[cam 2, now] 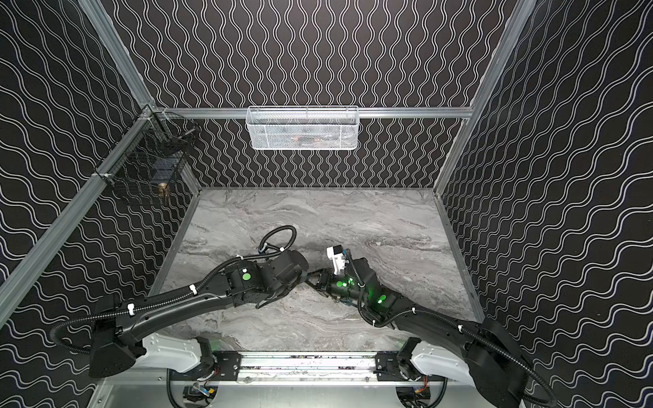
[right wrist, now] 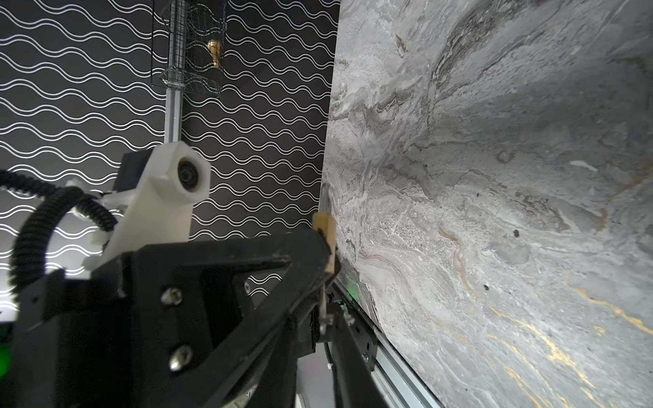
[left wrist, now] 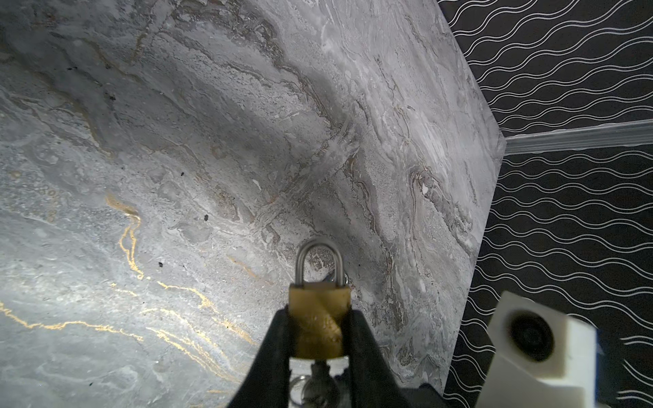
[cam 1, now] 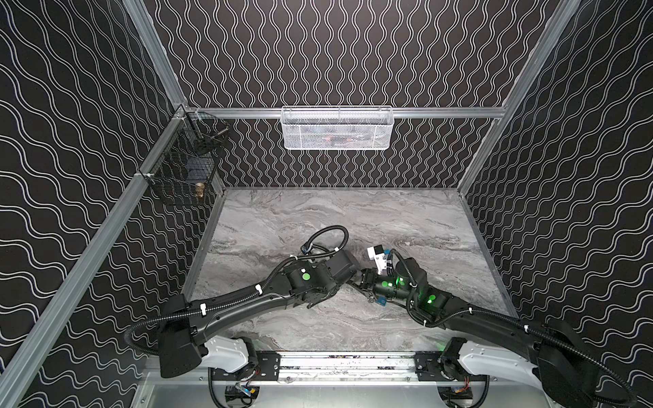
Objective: Unlock with the key
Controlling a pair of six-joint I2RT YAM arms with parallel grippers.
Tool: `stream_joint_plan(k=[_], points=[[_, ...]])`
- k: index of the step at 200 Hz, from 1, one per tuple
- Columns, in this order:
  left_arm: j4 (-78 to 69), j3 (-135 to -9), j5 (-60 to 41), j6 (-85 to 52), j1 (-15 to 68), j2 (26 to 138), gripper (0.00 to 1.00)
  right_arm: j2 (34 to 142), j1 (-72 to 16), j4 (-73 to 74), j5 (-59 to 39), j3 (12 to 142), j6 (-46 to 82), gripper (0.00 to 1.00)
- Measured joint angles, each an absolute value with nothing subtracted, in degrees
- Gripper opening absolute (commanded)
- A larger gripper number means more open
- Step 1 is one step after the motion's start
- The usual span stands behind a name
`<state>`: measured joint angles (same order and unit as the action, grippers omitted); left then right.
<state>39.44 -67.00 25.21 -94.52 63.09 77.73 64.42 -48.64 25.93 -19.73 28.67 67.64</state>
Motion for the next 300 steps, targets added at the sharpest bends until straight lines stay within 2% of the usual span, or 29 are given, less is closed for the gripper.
stream_joint_plan(k=[19,108,236,300], points=[[39.35,-66.98,25.08,-94.52,63.07,77.67,0.00,65.08,-48.64,26.13,-19.33,28.69,67.92,0.16],[39.22,-67.37,24.27,-94.24,62.96,77.89,0.00,65.56,-48.64,27.53,-18.04,28.75,67.59,0.00],[38.37,-68.16,25.06,-91.31,64.62,78.11,0.00,63.96,-48.80,21.50,-15.18,31.57,60.95,0.00],[37.60,-68.25,24.10,-91.35,63.99,76.90,0.00,61.14,-49.74,17.67,-14.37,32.25,57.04,0.13]])
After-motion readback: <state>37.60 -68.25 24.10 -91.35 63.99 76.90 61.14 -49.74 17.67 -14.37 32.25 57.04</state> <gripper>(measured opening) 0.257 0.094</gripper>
